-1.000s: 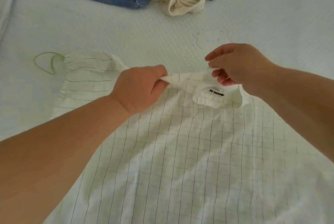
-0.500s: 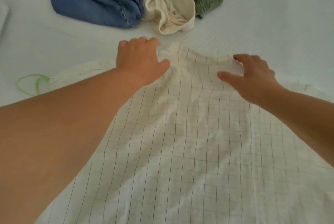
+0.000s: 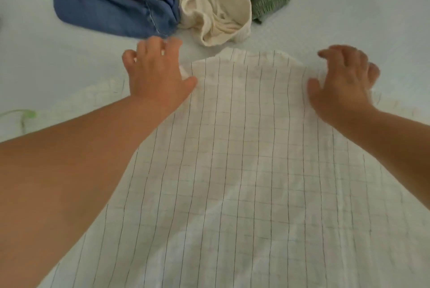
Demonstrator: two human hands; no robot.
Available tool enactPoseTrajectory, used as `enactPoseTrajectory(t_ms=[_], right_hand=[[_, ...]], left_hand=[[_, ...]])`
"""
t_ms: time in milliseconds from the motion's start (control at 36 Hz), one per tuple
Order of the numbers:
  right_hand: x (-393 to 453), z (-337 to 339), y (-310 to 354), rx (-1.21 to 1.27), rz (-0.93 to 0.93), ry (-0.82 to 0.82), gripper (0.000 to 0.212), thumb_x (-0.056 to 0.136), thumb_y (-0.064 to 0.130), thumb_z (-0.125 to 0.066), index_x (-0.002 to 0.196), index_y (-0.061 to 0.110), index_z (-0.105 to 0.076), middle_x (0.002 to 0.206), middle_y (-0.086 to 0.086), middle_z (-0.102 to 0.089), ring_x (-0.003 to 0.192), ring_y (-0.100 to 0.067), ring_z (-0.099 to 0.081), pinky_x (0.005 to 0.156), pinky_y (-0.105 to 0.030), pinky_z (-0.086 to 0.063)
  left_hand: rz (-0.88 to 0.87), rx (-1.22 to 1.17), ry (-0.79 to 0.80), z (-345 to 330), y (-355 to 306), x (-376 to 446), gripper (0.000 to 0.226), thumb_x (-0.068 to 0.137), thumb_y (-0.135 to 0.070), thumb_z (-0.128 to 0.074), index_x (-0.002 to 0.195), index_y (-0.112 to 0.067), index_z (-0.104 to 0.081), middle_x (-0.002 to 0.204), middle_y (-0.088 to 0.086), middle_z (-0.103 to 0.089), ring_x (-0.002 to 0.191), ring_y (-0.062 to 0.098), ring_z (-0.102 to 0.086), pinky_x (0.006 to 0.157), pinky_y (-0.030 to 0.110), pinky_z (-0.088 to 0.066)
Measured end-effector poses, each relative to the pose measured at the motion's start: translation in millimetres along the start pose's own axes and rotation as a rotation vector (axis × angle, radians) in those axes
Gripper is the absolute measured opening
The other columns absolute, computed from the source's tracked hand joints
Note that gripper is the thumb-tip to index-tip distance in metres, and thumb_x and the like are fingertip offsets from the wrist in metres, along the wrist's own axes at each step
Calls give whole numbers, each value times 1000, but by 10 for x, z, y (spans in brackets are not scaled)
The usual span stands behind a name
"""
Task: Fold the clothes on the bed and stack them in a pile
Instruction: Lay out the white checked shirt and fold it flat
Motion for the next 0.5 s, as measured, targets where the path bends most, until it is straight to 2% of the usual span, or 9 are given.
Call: enactPoseTrajectory(t_ms=[83,139,194,250,306,361,417,500], right_hand=[[-181,-149,190,-64,245,133,52,92,31,-44,141,19,-34,151,-6,-28,143,-22,-13,114,-45,-5],[-226,-283,166,-150,245,307,60,94,48,-28,149,26,-16,158,-1,-6,145,-19,3,115,-43,2],[-181,-394,62,-210,194,419,67,90,61,-14,149,34,0,158,6,12,143,-17,16,115,-43,8],[-114,-447,-21,-230,171,462,70,86,67,-8,147,38,8,156,10,18,142,-15,20,114,-43,12],[-60,-454,-66,-215,134,448,70,87,66,-8,147,36,11,156,9,19,141,-14,21,113,-41,13],[-51,-419,-85,-200,86,388,72,89,64,-10,148,30,11,156,5,18,141,-14,21,113,-40,13],[-91,-378,-84,-206,118,323,74,89,65,-8,148,26,11,155,6,19,140,-12,23,113,-39,14],[-164,-456,-82,-245,208,396,70,84,71,4,142,36,22,148,12,29,135,-8,30,112,-39,17]], left_hand=[[-287,-124,-39,-41,-214,-347,57,83,-47,-49,133,-21,-45,138,12,-44,131,32,-34,105,50,-24],[-449,-107,145,-173,-363,-553,61,87,-54,-27,143,-31,-29,154,6,-22,143,27,-13,113,46,-8],[-400,-49,349,-385,-311,-576,69,83,-67,-9,146,-41,-2,158,-1,9,144,21,13,112,42,10],[-312,9,420,-532,-203,-496,78,77,-77,-4,144,-42,14,155,-4,23,141,18,23,110,43,16],[-308,31,391,-567,-169,-435,84,73,-82,-3,144,-41,16,155,-4,23,141,17,23,110,43,16],[-312,24,337,-528,-162,-432,87,72,-83,-3,146,-39,9,157,-1,16,143,17,19,110,43,15],[-289,13,264,-482,-96,-460,82,76,-78,-4,147,-37,2,158,0,9,144,17,13,111,43,15],[-237,40,323,-476,126,-462,78,78,-77,1,146,-40,8,157,-4,15,143,15,17,111,46,14]])
Point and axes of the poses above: each hand's wrist, its own x-axis towards the middle knuckle, its own z-axis out of the back of the hand, y = z × x, the point moved 4 cm from there along x, towards the middle knuckle
